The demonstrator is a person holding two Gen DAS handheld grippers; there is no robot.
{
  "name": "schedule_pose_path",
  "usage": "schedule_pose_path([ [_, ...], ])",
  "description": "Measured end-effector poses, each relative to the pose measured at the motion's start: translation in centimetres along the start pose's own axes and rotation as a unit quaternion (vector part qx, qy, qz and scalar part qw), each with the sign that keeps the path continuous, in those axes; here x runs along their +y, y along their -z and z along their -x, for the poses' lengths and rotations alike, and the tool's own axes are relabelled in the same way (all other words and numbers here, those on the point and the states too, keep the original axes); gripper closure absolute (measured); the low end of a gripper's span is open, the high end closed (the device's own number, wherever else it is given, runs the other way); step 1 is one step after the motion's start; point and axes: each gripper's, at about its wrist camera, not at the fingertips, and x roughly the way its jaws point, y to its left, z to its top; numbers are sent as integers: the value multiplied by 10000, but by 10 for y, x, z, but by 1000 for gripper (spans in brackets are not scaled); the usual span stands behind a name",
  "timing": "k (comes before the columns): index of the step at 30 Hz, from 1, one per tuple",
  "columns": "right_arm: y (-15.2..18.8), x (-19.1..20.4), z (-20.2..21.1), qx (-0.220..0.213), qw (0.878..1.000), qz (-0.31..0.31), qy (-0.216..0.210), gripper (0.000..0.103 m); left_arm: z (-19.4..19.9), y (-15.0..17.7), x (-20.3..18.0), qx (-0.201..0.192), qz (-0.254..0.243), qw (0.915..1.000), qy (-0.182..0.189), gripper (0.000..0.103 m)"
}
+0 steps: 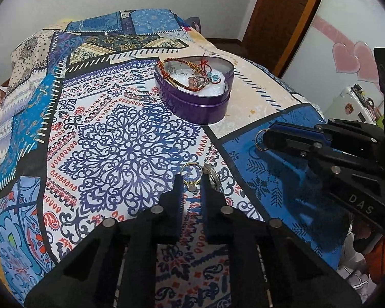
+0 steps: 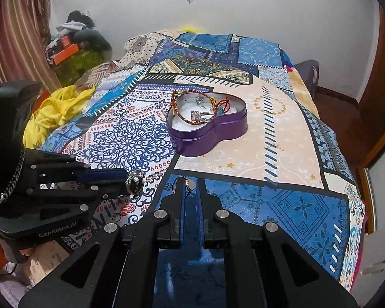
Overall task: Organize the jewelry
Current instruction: 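Grasp a gold ring from the bed with the right gripper, then carry the gold ring into the purple tin and open the right gripper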
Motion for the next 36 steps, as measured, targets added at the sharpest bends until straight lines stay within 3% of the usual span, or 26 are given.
schedule_pose_path([
  [2, -1, -1, 1, -33, 10000, 2, -9, 96, 2, 0, 0, -40, 22, 10000, -16, 98],
  [16, -13, -6, 11, -258, 9996, -59, 33, 96, 29, -10, 10, -468, 161, 9987, -141, 98],
  [36, -53, -13, 14, -721, 9973, -148, 11, 96, 49, -62, 4, -1171, 16, 9931, -110, 98],
])
